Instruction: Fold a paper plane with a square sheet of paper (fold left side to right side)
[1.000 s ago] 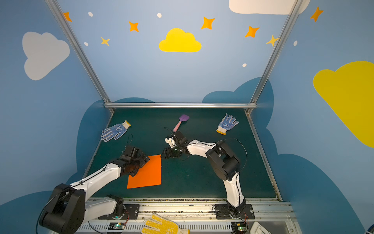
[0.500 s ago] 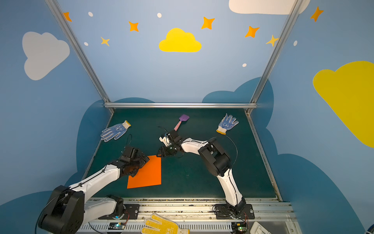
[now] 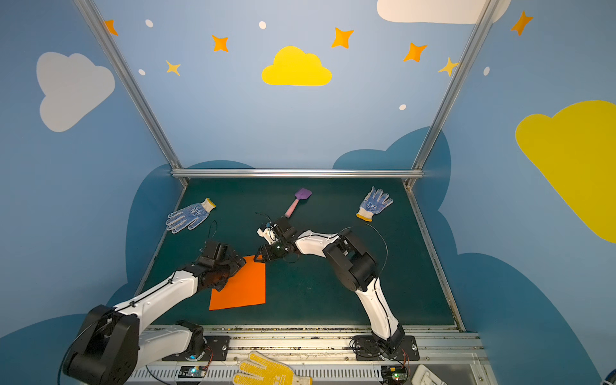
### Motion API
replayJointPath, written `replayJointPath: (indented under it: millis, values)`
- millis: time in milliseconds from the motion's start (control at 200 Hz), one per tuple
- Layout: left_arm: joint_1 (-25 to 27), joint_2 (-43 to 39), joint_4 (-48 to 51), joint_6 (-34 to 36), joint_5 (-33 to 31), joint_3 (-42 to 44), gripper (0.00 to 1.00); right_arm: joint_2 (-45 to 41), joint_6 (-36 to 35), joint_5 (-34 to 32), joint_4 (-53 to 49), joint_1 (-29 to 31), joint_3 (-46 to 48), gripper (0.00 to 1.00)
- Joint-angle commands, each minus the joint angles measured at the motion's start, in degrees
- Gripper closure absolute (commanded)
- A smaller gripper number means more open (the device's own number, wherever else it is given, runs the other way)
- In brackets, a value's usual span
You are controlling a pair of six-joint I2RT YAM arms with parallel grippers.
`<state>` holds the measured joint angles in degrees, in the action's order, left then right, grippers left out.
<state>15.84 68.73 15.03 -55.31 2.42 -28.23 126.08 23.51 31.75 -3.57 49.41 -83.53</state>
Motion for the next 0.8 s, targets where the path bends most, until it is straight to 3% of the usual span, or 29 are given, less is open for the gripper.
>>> replayJointPath:
  millis: [0,355,796]
  values:
    - [-0.5,3.5,0.0,0.4,0.4,3.7,0.0,0.7,-0.3,-4.5,-2.2,-0.8,1.7,0.41]
    - [-0.5,3.5,-0.3,0.4,0.8,3.7,0.0,-0.4,0.2,-9.1,-1.0,-3.2,4.1,0.38]
    - [-0.5,4.2,-0.9,0.4,1.3,3.5,0.0,3.3,0.5,-5.7,-0.2,1.4,4.2,0.41]
